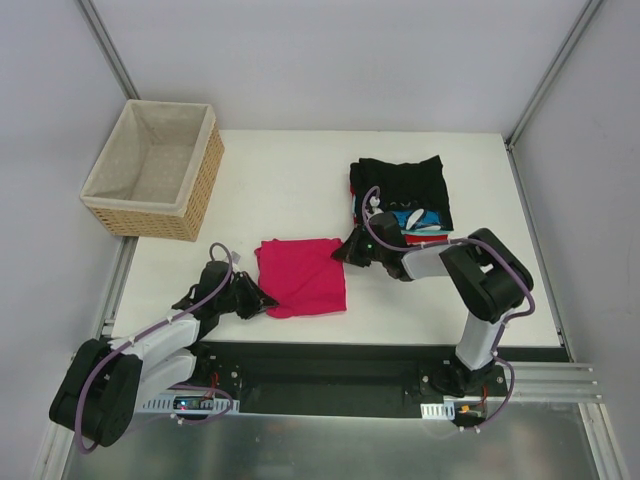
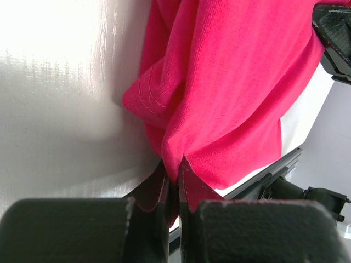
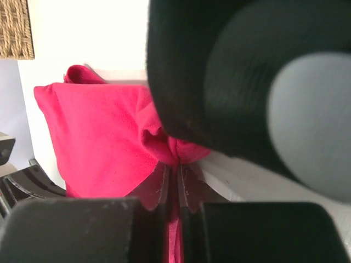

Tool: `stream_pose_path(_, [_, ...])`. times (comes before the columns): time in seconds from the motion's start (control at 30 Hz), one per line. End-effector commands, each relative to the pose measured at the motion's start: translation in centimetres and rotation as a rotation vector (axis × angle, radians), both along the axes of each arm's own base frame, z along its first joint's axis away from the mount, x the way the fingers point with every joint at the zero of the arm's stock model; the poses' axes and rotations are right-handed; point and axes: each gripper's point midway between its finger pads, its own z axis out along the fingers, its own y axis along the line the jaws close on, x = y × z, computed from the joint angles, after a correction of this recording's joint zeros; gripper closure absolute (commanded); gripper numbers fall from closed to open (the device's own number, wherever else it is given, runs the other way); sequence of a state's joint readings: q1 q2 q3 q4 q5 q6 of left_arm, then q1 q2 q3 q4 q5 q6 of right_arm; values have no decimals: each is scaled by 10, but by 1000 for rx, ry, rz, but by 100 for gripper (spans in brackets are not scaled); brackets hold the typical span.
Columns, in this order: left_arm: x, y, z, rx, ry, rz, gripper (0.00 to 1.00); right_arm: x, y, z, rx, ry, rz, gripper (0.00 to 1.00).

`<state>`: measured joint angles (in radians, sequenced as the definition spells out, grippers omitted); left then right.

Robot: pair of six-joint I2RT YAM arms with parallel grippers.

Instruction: Fold and stack the t-shirts

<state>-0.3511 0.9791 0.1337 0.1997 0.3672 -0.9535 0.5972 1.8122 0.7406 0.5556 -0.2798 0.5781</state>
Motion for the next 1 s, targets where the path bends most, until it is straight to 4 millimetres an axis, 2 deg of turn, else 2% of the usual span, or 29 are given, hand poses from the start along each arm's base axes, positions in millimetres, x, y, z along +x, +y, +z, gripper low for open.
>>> stream_pose_path(0.0, [-23, 13, -22, 60, 88, -11, 100, 2, 5, 22, -39, -73, 26, 99])
stream_pose_path(0.13, [-18, 10, -12, 54, 57, -25, 100, 0, 8, 48, -76, -153, 44, 99])
stream_pose_path(0.17, [-15, 10, -8, 56, 36, -37, 100, 2, 9, 62, -70, -186, 39, 99])
stream_pose_path(0.23, [-13, 10, -4, 68, 26, -51, 100, 2, 8, 71, -80, -211, 46, 99])
stream_pose_path(0.3, [-7, 7, 5, 70, 0, -75, 100, 5, 6, 90, -86, -251, 48, 99])
stream_pose_path(0.4, [8, 1, 24, 66, -50, -92, 100, 10, 2, 120, -103, -323, 44, 99])
stream_pose_path(0.43, [18, -2, 36, 58, -82, -95, 100, 12, 1, 127, -115, -348, 50, 99])
stream_pose_path(0.5, [27, -6, 47, 53, -103, -106, 100, 17, -2, 143, -134, -376, 39, 99])
stream_pose_path(0.53, [37, -11, 62, 41, -139, -114, 100, 18, -3, 151, -136, -394, 34, 100])
stream_pose_path(0.6, [46, -15, 70, 36, -148, -122, 100, 23, -8, 163, -153, -421, 20, 100])
stream_pose_path(0.63, [55, -19, 83, 26, -174, -123, 100, 25, -10, 169, -150, -431, 13, 99])
stream_pose_path(0.7, [65, -23, 93, 23, -192, -129, 100, 30, -19, 174, -165, -435, -5, 99])
stream_pose_path(0.73, [74, -27, 109, 11, -226, -133, 100, 33, -22, 181, -166, -449, -16, 99])
stream_pose_path(0.77, [80, -29, 116, 12, -244, -141, 100, 38, -29, 183, -174, -452, -34, 100])
stream_pose_path(0.8, [86, -32, 118, 11, -240, -146, 100, 41, -33, 185, -173, -453, -42, 100])
stream_pose_path(0.83, [97, -38, 136, -5, -278, -151, 100, 44, -38, 189, -173, -459, -53, 99])
stream_pose_path(0.9, [108, -46, 142, -4, -278, -166, 100, 52, -53, 197, -178, -468, -85, 100])
stream_pose_path(0.93, [119, -53, 159, -13, -316, -172, 100, 55, -58, 201, -175, -472, -98, 99])
stream_pose_path(0.97, [122, -59, 165, -15, -328, -186, 100, 61, -69, 210, -173, -483, -126, 100])
